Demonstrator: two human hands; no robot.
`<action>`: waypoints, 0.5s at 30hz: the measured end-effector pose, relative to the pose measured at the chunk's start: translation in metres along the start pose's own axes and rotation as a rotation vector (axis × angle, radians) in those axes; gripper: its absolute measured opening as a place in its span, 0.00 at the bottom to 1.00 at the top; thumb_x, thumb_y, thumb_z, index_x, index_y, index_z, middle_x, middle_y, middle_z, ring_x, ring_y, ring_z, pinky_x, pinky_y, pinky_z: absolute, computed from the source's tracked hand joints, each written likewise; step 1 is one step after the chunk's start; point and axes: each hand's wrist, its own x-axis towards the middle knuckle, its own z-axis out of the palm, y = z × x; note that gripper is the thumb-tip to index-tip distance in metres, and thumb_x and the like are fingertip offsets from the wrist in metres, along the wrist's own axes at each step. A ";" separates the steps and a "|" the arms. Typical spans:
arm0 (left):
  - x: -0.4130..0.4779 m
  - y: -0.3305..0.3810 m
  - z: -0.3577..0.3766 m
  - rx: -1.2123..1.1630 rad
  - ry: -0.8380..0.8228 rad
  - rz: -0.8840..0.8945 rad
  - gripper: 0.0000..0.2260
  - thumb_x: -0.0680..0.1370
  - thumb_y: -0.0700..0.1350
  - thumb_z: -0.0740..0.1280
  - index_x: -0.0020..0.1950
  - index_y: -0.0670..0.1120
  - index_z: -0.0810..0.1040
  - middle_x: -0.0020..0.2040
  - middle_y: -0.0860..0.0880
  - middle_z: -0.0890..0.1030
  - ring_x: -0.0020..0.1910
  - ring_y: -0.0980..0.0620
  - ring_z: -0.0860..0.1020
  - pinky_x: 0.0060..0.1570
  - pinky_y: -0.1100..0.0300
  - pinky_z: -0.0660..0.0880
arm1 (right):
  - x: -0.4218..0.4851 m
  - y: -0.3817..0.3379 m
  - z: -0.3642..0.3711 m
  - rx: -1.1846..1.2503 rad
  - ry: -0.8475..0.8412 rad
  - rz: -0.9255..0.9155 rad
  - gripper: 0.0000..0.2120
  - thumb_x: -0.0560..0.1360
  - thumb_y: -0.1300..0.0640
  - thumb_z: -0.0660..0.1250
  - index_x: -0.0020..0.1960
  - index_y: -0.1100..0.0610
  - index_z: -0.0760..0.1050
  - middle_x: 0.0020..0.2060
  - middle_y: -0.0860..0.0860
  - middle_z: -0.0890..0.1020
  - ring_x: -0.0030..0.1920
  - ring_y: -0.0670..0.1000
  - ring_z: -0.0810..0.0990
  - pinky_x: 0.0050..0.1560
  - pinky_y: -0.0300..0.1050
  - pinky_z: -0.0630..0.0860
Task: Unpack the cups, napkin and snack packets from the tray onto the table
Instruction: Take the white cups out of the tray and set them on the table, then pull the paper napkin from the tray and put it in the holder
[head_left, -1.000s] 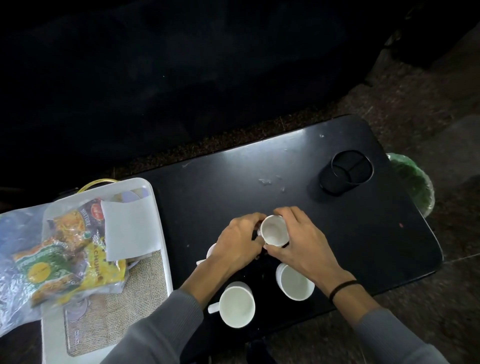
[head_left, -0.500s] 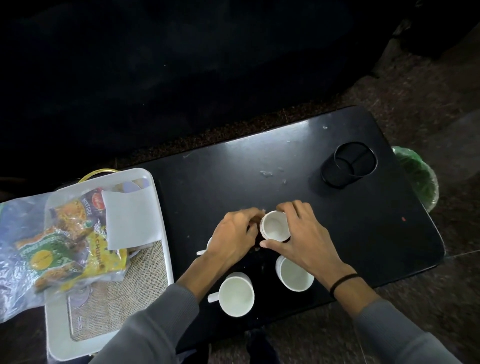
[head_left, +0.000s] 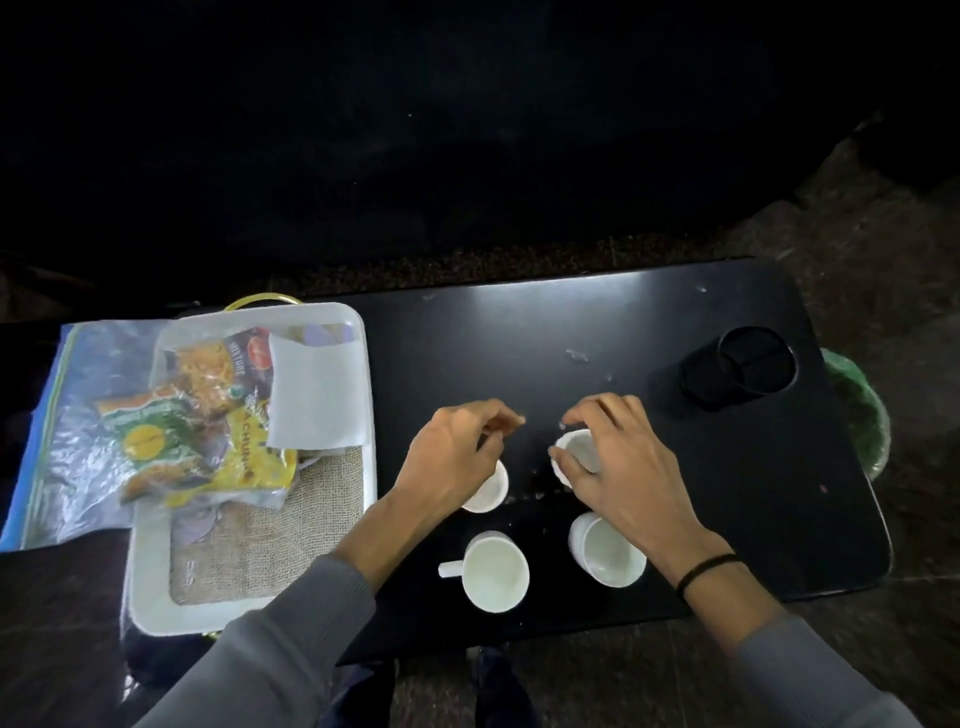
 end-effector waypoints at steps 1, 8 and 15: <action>-0.003 -0.002 -0.006 -0.009 0.016 -0.006 0.12 0.79 0.36 0.65 0.58 0.48 0.84 0.53 0.53 0.87 0.53 0.55 0.84 0.58 0.52 0.80 | 0.003 -0.008 0.000 0.004 -0.003 -0.017 0.13 0.75 0.48 0.73 0.56 0.52 0.77 0.55 0.45 0.77 0.59 0.48 0.72 0.39 0.40 0.75; -0.024 -0.035 -0.047 -0.032 0.114 -0.081 0.11 0.79 0.39 0.66 0.58 0.48 0.84 0.54 0.53 0.86 0.54 0.54 0.83 0.58 0.52 0.80 | 0.030 -0.075 0.014 0.072 -0.046 -0.127 0.08 0.77 0.51 0.72 0.53 0.54 0.79 0.49 0.46 0.80 0.56 0.49 0.75 0.41 0.48 0.80; -0.040 -0.088 -0.083 0.124 0.358 -0.238 0.16 0.78 0.42 0.69 0.66 0.50 0.78 0.62 0.51 0.81 0.61 0.50 0.78 0.57 0.51 0.78 | 0.062 -0.142 0.056 0.121 -0.127 -0.226 0.07 0.78 0.50 0.70 0.52 0.52 0.78 0.49 0.45 0.79 0.53 0.47 0.76 0.43 0.41 0.74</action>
